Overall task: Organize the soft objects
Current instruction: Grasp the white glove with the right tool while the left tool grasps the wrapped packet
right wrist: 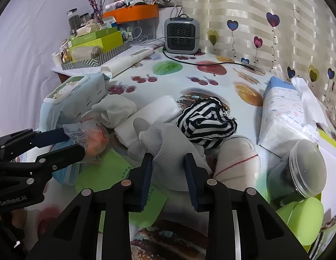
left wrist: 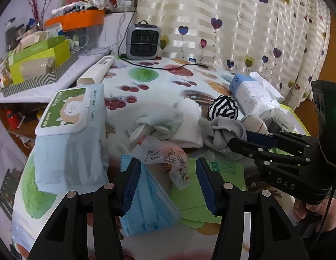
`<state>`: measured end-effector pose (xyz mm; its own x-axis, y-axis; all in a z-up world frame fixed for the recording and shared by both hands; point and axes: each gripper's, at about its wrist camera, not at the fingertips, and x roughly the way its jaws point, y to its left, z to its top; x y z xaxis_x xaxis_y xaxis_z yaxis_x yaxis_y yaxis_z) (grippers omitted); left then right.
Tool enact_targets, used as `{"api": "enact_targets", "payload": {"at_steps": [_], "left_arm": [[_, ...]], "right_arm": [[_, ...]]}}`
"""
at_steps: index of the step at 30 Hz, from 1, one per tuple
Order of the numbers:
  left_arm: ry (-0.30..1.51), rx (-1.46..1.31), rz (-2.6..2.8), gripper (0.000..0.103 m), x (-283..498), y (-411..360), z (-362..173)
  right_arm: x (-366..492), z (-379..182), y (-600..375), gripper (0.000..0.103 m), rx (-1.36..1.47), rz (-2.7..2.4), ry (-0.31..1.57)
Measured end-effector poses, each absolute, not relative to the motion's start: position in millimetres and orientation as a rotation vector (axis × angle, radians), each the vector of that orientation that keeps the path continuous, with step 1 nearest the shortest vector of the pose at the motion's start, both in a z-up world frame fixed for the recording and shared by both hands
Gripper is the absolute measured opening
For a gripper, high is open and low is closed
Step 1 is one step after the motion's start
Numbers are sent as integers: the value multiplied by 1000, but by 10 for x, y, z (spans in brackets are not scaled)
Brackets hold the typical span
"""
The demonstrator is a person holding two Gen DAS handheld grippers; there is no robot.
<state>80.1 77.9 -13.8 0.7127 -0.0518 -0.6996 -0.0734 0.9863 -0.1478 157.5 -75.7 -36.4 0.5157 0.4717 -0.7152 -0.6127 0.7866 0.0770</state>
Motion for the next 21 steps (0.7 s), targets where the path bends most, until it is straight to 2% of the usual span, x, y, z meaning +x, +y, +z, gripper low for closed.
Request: {"api": "enact_targets", "payload": {"at_steps": [8,10,12,14,21], "left_arm": [[811,-209,-1,52,974,756,-223],[811,-206,2,45,1006,745,-222],[824,-195,9,33,1046,722,-237],[830,-190,6,28,1063,704,-246],[816,-164,5,23,1050,653,-216]], "right_arm": [[1545,-308,-799,30,-166,660,779],[1543,-296,-820,30,-157,660,778],[1540,-286,-841,30,-146,659,776],[1539,-281,-858,30,-136,659,775],[1501,-243,-899,30,-118,659,764]]}}
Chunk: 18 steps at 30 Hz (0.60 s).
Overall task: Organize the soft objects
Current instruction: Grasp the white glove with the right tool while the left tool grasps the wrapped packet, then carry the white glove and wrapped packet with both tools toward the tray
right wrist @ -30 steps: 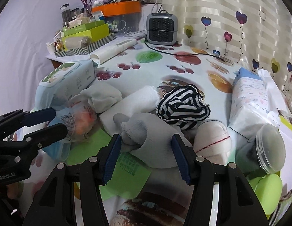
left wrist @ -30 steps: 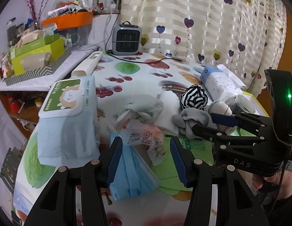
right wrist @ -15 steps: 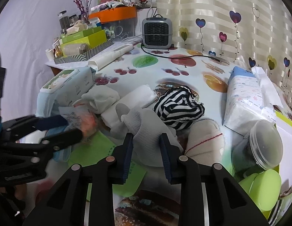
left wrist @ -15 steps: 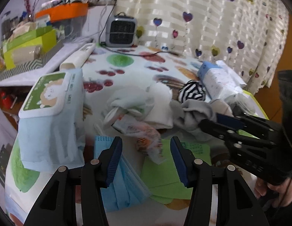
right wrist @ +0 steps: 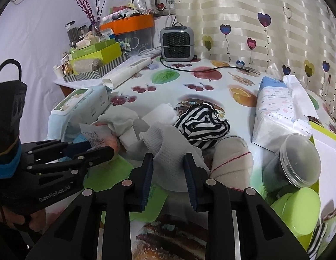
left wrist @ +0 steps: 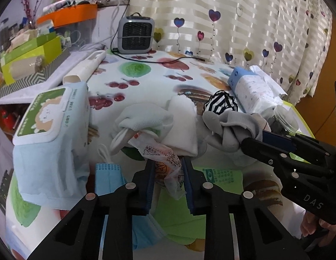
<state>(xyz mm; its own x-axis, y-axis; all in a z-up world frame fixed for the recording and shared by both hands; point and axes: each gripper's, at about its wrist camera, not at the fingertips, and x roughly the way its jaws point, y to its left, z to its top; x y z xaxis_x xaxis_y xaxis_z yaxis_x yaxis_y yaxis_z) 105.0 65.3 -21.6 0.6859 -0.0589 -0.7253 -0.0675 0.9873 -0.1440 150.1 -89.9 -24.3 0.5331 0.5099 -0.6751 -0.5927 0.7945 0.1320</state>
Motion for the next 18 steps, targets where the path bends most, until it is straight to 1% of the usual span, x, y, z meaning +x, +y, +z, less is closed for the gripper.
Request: {"api": "enact_targets", "payload": {"at_steps": [8,18], "left_arm": [[748,-146,-10,23,847,573,29],[712,-125,-40,23,660,426,218]], "right_arm": [[1355,-105,-984,30,-84,665,727],[1137,63,-1140,30,-47,656,684]]}}
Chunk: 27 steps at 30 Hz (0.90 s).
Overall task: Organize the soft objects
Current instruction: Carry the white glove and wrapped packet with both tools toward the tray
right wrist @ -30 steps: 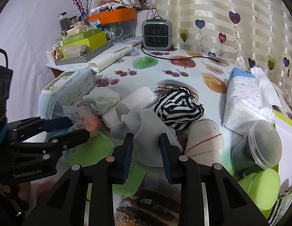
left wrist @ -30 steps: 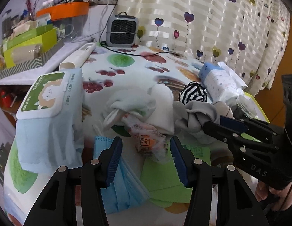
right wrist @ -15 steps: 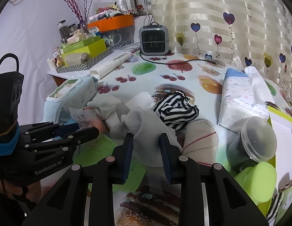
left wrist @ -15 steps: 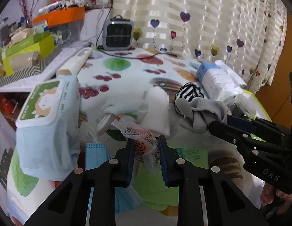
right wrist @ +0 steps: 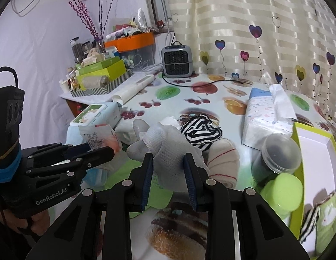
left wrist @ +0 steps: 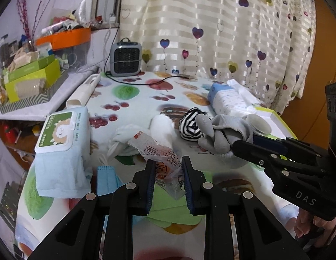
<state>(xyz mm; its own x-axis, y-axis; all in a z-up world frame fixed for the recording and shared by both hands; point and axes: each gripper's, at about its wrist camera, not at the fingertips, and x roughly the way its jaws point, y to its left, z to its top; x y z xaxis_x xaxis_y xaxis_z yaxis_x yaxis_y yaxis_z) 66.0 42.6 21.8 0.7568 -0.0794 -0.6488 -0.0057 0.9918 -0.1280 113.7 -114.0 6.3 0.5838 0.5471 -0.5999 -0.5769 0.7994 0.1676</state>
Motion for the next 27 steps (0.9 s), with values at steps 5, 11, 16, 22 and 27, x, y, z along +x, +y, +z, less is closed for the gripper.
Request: {"api": "enact_targets", "payload": {"at_steps": [5,11,16,22,27], "left_arm": [[700,-112,-57,23,603,338,292],[685,-101,-74,23,539,260,361],[671,-96,-87,23,484,195,428],[650,-110,-114,23,411,153,509],[644,-100,-121,23,408,91,552]], "right_arm": [[1041,162,-1242,30,-35,640,658],[931,250,-1371,30,-23,620,633],[841,315,-1486,30,-12,603,613],[768,368,-1628,30,7,583,597],[741,392,-1749,30,22,561,590]]}}
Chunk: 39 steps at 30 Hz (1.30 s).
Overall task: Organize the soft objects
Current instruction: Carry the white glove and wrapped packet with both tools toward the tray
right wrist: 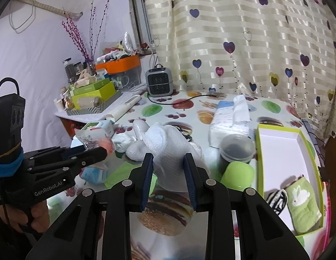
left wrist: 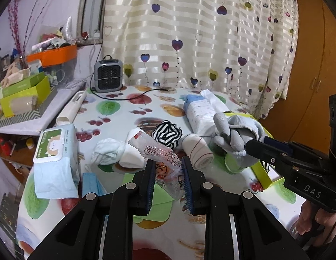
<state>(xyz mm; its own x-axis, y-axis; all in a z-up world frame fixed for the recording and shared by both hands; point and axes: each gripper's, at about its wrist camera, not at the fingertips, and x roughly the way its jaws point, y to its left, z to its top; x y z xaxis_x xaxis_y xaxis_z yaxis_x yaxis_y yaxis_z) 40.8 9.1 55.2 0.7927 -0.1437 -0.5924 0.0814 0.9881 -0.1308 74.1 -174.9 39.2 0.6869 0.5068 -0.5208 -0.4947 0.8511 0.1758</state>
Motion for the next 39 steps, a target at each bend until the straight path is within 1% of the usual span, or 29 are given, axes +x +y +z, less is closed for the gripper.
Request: {"api": "enact_targets", "payload": {"at_steps": [27,39], "left_arm": [[629,-58,-232,23,526,-370,638],[629,-42,-282,22,635,-585,646]], "right_arm": [[772,443,-2621,30,107,349,564],[813,316,-2969,30,130,255,592]]}}
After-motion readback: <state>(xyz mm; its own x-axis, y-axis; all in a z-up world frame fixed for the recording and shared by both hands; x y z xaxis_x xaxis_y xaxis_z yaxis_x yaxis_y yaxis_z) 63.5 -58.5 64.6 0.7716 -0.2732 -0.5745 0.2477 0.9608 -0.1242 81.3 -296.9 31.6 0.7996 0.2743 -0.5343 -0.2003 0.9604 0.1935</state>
